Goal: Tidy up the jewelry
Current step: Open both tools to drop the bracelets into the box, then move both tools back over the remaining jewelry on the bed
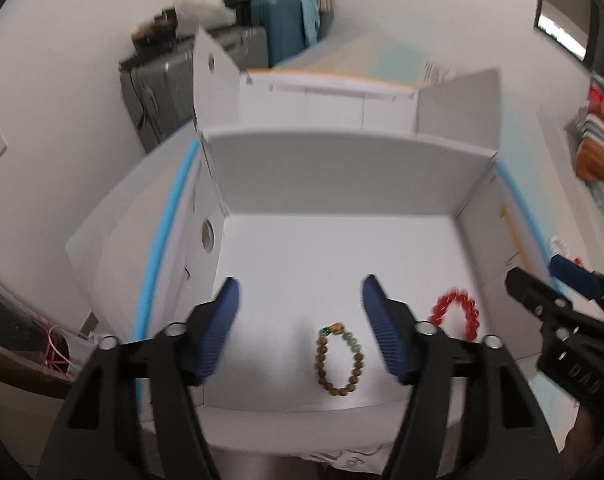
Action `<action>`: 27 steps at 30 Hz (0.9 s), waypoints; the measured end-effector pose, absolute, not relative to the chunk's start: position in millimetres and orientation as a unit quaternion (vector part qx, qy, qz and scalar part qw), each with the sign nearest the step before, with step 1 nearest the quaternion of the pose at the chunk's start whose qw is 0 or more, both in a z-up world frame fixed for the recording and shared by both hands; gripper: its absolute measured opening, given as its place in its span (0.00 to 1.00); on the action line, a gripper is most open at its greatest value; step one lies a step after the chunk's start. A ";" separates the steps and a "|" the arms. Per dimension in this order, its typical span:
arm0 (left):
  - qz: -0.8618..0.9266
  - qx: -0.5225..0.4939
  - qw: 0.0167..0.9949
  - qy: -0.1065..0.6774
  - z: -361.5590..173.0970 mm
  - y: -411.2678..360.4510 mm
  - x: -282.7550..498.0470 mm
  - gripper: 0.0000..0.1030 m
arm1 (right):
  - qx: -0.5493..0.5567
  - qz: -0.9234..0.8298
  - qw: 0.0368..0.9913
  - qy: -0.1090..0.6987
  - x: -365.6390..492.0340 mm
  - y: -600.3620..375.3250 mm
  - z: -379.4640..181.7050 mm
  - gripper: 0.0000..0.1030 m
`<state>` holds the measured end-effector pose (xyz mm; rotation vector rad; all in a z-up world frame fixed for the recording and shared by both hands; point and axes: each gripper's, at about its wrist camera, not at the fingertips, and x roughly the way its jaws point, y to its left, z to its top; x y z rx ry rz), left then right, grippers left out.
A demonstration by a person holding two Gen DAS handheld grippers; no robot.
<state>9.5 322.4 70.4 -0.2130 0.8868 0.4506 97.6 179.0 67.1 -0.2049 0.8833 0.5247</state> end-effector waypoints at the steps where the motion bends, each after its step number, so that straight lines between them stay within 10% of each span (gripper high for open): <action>1: 0.217 -0.098 0.879 0.414 78.5 316.8 5.9 0.75 | -0.094 0.246 0.872 0.412 95.4 170.9 75.0 0.72; 7: 0.186 -0.077 0.909 0.365 116.5 271.7 -9.8 0.94 | -0.063 0.212 0.908 0.355 76.9 104.9 118.0 0.89; 27: 0.046 -0.033 0.932 0.357 97.6 85.5 6.1 0.95 | -0.040 0.089 0.929 0.357 41.7 -112.1 79.3 0.91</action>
